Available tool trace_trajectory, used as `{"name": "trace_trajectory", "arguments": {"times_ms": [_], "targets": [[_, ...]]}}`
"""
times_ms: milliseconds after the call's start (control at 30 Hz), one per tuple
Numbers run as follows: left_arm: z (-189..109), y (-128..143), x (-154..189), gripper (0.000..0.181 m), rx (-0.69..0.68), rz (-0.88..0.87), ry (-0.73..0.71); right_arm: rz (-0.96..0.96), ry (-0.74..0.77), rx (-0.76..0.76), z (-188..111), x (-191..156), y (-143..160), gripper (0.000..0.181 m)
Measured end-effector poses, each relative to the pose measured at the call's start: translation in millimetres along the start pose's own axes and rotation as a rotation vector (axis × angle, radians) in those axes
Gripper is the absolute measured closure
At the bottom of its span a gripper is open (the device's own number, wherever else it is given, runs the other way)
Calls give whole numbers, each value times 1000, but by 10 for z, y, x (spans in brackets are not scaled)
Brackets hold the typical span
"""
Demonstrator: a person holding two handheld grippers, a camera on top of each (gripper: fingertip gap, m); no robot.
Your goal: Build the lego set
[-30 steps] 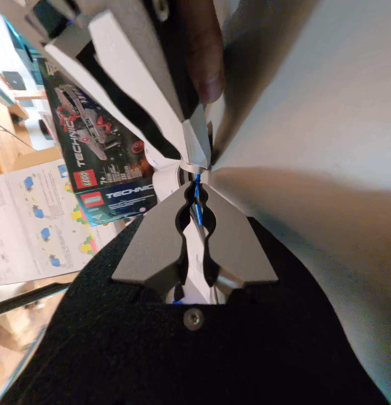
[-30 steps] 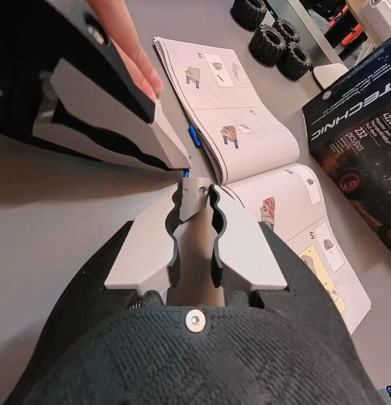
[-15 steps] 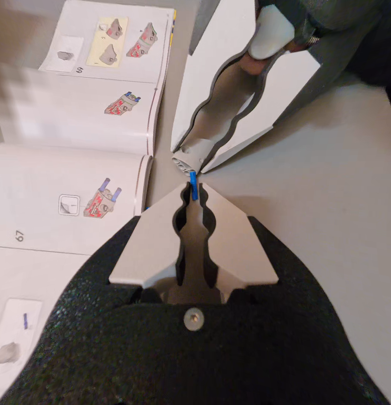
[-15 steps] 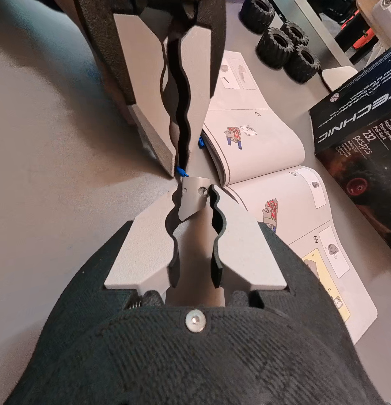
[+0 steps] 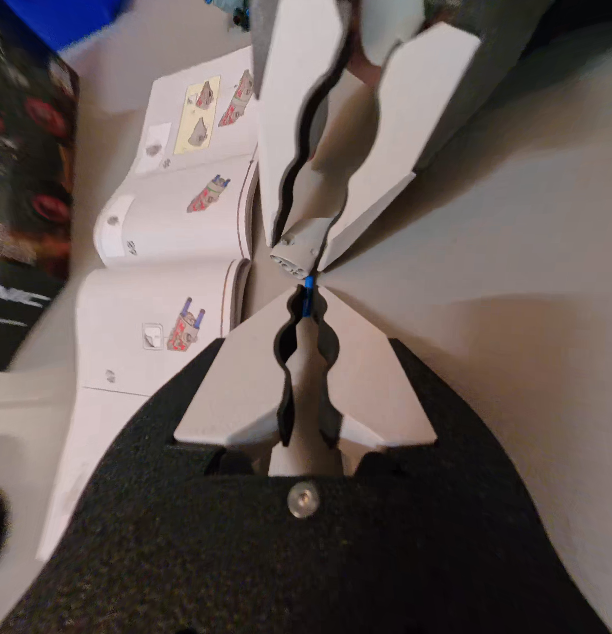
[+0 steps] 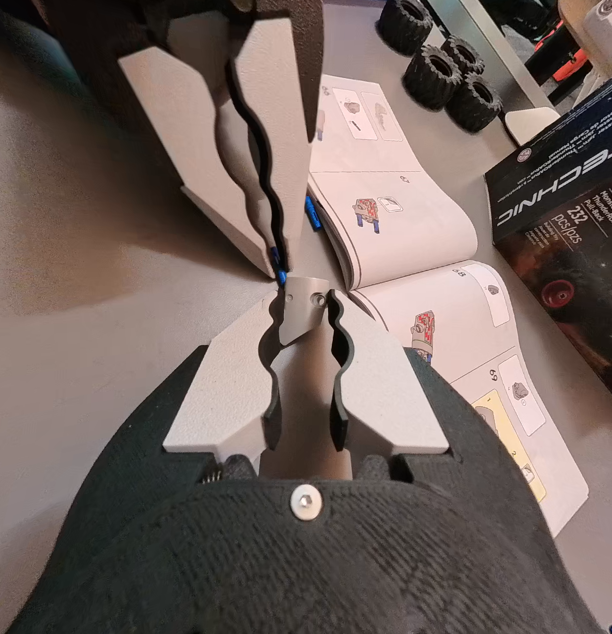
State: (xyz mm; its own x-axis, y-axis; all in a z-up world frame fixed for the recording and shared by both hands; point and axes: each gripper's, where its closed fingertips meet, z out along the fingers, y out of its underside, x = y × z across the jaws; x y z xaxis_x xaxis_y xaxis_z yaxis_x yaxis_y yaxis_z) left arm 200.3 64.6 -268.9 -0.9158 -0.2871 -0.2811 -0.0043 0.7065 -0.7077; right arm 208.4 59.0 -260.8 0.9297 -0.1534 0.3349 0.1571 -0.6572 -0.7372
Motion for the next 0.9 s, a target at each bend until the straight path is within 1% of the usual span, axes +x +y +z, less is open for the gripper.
{"name": "trace_trajectory", "arguments": {"times_ms": [133, 200, 267, 500, 667, 767, 900], "targets": [[-56, -31, -63, 179, -22, 310, -189, -12, -1, 3, -7, -8, 1, 157], [-97, -86, -78, 179, -3, 416, -257, -14, -5, 5, -11, -11, 3, 156], [-103, -140, -42, 179, 34, 431, -254, -15, -8, 5, -11, -13, 3, 156], [-82, -63, -89, 179, 39, 423, -219, -16, -26, 11, -9, -22, 1, 156], [-50, -65, -47, 179, 31, 507, -204, -27, -49, 18, -10, -26, 2, 157], [-49, -73, -49, 179, 34, 519, -200, -31, -58, 20, -8, -27, 3, 157], [-49, -84, -51, 179, 8, 607, -224, -30, -73, 22, -5, -26, 7, 156]]}}
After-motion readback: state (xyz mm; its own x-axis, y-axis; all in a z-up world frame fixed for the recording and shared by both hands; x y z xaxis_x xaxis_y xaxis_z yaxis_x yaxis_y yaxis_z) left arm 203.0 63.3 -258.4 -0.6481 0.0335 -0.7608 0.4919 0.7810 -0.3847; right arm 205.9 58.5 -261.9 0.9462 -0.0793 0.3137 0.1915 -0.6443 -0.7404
